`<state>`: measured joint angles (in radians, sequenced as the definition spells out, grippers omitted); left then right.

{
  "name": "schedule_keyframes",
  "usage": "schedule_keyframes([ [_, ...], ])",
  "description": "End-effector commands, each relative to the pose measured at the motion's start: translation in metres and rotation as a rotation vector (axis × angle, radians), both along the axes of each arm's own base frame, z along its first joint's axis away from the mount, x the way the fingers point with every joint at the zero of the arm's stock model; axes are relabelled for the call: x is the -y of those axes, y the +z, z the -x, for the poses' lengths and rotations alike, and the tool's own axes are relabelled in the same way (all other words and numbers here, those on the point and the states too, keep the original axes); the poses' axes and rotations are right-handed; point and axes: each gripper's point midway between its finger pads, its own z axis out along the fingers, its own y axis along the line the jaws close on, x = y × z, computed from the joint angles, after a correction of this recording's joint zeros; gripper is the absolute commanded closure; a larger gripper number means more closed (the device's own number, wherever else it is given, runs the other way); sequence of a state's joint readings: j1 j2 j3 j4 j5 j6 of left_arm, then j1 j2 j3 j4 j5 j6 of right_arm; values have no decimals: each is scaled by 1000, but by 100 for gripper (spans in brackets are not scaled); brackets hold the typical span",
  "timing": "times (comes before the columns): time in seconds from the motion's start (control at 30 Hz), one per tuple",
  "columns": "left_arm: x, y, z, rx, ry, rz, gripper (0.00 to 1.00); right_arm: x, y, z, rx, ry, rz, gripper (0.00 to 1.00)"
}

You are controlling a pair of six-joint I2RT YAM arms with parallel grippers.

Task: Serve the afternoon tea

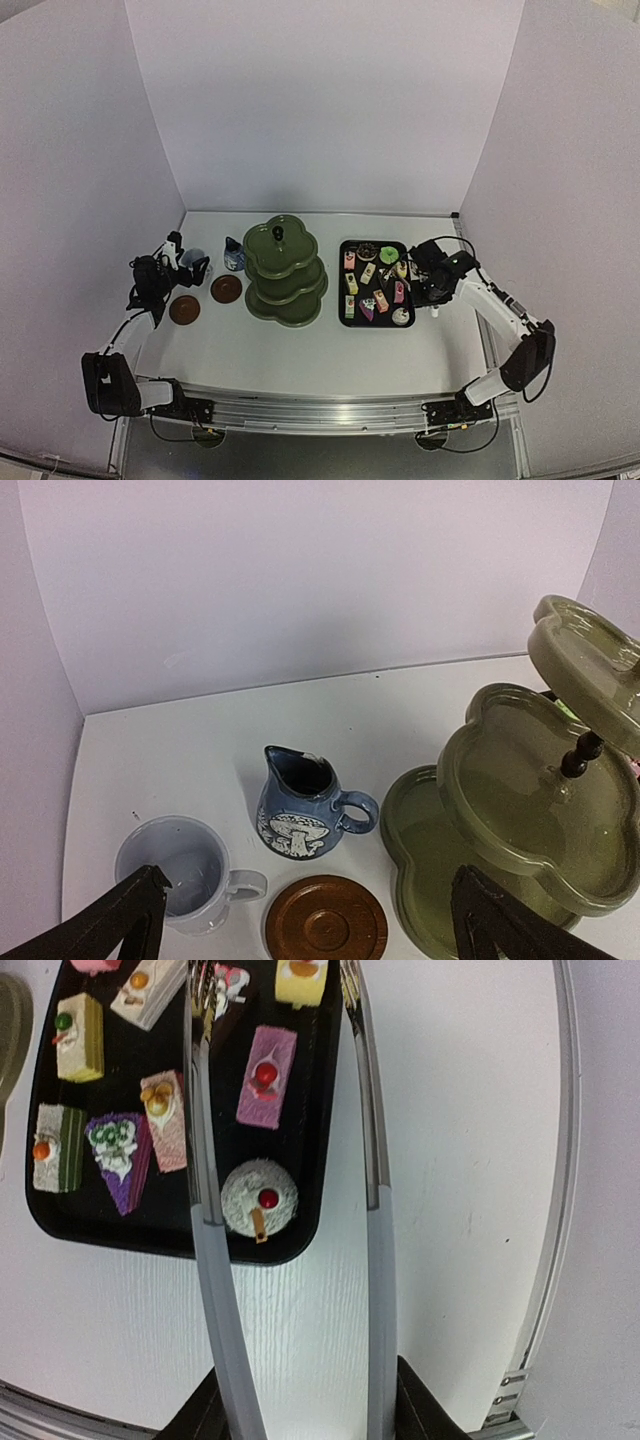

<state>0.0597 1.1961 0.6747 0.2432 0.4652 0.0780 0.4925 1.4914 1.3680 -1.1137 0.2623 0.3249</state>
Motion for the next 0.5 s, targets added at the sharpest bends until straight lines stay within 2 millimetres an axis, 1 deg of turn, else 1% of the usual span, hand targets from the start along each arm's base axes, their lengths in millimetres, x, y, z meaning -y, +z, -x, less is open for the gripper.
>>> schedule_keyframes([
  [0.0, 6, 28, -1, 76, -33, 7, 0, 0, 2, 26, -2, -116, -40, 56],
  [0.13, 8, 25, 0, 72, -46, 9, 1, -5, -12, 34, -36, -137, -37, 57],
  [0.3, 8, 23, 3, 70, -49, 10, 0, -14, -27, 29, -47, -131, -54, 58],
  [0.47, 8, 22, 7, 68, -49, 0, 0, -23, -34, 24, -64, -120, -71, 59],
])
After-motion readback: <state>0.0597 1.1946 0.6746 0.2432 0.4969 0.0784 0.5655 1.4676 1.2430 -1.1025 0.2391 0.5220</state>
